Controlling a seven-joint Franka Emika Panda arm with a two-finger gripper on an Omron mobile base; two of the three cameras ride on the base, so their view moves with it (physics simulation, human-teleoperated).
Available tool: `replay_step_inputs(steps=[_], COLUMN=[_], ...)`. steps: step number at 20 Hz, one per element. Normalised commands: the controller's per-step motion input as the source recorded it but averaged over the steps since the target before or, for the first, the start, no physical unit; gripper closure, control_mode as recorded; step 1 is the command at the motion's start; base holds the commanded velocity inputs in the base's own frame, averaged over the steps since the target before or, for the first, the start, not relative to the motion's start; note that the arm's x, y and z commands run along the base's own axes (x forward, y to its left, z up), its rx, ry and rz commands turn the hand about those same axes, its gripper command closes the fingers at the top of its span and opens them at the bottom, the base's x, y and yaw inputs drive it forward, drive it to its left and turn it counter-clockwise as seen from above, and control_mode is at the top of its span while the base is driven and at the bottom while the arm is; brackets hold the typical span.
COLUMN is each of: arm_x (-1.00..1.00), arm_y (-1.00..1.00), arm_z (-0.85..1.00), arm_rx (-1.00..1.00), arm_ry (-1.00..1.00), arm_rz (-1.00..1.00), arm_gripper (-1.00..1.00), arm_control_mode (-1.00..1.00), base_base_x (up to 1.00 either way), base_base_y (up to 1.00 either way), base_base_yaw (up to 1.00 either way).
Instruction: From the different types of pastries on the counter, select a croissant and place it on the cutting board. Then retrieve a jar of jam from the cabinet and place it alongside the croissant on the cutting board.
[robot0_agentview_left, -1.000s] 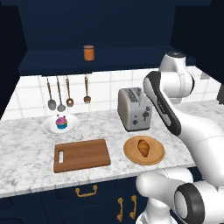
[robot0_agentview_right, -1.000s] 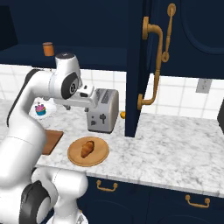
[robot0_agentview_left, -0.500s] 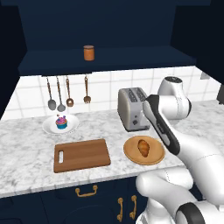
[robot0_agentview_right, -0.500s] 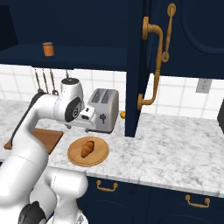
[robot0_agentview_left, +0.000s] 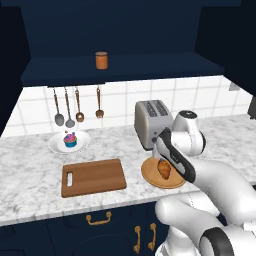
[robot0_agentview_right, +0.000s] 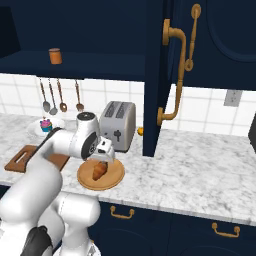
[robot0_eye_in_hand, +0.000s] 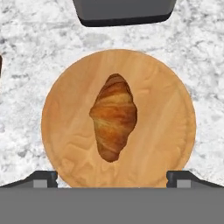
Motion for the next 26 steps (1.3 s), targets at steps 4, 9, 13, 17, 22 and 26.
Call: replay_step_inputs(steps=[4,9,13,17,22,26], arm_x=[0.3,0.42,0.41,0.16,0.23,0.02], arm_y=[0.0,0.0,0.0,0.0,0.14,0.07], arm_z=[-0.73,-0.12,-0.23,-0.61,-0.58,0.39], arm_rx=[0.0,0.0,0.0,0.0,0.0,0.0], arm_ry=[0.0,0.0,0.0,0.0,0.0,-0.07], arm_rz=[0.0,-0.01,-0.01,0.0,0.0,0.0], arm_gripper=[-1.0,-1.0,-1.0,-1.0,1.0,1.0], arm_control_mode=[-1.0,-1.0,-1.0,-1.0,-1.0,-1.0], base_base_x=[0.0,0.0,0.0,0.0,0.0,0.0], base_base_y=[0.0,0.0,0.0,0.0,0.0,0.0], base_base_yaw=[0.0,0.0,0.0,0.0,0.0,0.0])
